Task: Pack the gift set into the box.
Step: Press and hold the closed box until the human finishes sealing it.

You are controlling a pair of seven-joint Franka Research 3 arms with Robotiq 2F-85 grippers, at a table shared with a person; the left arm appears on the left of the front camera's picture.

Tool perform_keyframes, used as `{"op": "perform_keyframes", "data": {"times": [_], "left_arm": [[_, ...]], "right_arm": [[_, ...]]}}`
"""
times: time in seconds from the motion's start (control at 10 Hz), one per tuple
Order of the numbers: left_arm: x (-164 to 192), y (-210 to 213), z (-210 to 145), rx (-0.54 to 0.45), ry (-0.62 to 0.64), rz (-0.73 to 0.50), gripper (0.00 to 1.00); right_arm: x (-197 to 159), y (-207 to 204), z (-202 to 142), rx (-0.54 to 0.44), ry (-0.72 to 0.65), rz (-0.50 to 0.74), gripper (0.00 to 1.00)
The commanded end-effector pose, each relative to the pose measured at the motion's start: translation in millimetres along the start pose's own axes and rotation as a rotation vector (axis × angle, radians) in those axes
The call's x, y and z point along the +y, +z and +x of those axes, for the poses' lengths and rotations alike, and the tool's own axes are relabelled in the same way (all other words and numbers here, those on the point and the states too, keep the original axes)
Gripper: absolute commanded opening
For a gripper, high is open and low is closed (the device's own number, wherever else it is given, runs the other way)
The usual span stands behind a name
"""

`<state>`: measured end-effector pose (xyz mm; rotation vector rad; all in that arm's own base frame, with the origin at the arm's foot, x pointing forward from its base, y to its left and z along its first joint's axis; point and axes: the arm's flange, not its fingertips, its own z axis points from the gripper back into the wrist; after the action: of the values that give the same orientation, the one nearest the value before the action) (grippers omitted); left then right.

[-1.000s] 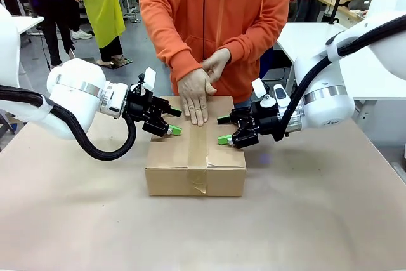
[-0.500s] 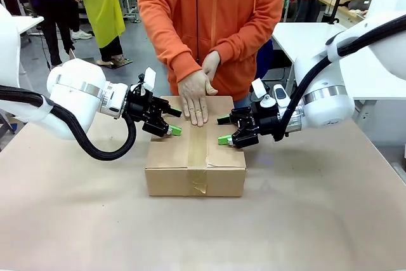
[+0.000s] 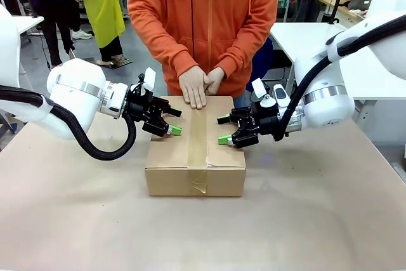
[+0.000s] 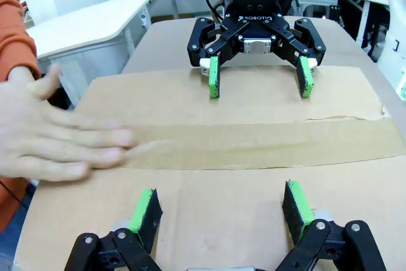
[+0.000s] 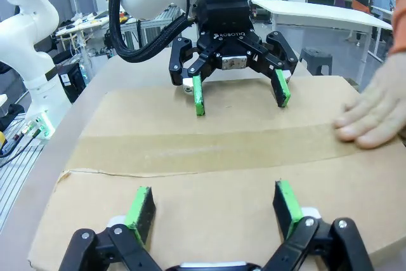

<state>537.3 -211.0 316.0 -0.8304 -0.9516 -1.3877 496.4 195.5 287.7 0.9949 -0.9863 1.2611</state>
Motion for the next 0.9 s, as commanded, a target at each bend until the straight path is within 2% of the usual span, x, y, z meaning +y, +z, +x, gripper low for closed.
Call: {"op": "perform_keyframes", "data": {"times": [0.0, 0.8], "left_arm": [[-1.2, -0.4, -3.3, 0.003, -0.005, -0.001, 1.0], [-1.2, -0.4, -3.3, 0.003, -0.005, -0.001, 1.0]], "right_arm": [[0.8, -2.1, -0.8, 0.009, 0.003, -0.002, 1.0], [0.8, -2.1, -0.8, 0.009, 0.003, -0.002, 1.0]]}}
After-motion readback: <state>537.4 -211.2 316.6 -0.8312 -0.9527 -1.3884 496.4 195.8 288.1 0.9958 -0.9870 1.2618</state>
